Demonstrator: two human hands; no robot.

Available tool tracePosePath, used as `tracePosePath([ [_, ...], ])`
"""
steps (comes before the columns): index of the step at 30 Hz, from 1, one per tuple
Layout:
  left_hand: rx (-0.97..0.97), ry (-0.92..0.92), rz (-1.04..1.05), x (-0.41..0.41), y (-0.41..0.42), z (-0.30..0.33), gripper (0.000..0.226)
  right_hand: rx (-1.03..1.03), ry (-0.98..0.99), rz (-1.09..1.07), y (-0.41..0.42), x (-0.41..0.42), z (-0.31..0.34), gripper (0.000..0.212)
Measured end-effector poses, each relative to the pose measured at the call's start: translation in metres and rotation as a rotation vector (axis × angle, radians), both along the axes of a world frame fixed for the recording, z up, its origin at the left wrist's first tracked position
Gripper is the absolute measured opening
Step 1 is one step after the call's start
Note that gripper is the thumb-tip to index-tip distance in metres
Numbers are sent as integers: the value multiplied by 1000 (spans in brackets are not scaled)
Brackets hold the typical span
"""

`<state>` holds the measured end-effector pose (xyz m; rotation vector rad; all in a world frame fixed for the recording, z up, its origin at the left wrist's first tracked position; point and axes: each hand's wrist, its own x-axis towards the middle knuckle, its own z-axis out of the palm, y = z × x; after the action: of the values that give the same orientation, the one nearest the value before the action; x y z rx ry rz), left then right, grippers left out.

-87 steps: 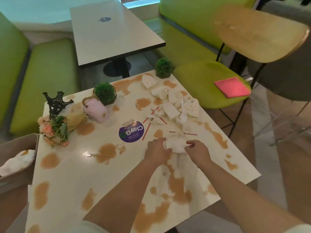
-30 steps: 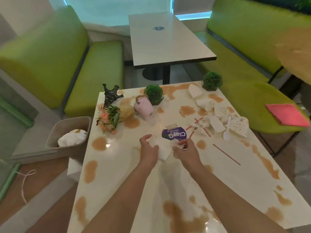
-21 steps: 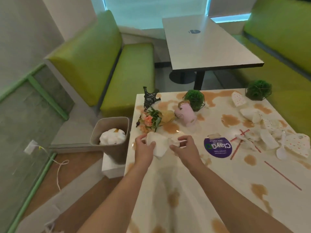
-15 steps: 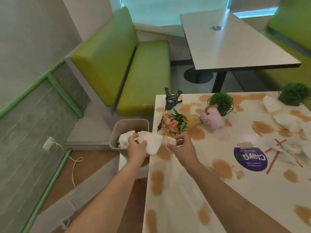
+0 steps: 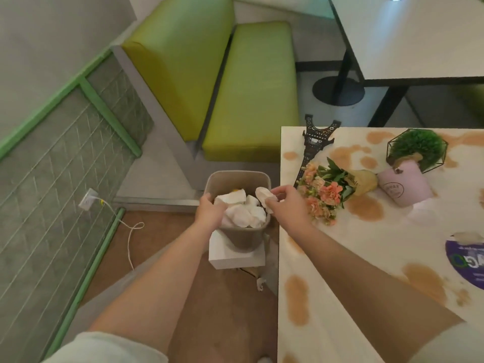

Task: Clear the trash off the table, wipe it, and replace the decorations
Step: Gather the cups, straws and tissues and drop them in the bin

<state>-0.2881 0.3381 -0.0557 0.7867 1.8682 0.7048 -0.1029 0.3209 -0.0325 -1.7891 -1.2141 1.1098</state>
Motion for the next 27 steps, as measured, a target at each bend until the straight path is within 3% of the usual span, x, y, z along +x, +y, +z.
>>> tracePosePath([
  [3, 49, 119, -51, -6, -4, -5, 41, 10, -54, -3, 19, -12, -4, 15],
  [7, 96, 148, -45, -6, -6, -5, 32, 44, -98, -13, 44, -26, -1, 15],
  [13, 149, 156, -117, 12, -15, 8, 25, -77, -175, 172, 35, -24, 1, 44],
  [20, 185, 154, -200, 68, -39, 27, 24, -70, -44, 94, -29, 43, 14, 17],
  [27, 229, 104, -379, 167, -82, 46, 16, -14, 7, -55, -101, 146, 31, 16],
])
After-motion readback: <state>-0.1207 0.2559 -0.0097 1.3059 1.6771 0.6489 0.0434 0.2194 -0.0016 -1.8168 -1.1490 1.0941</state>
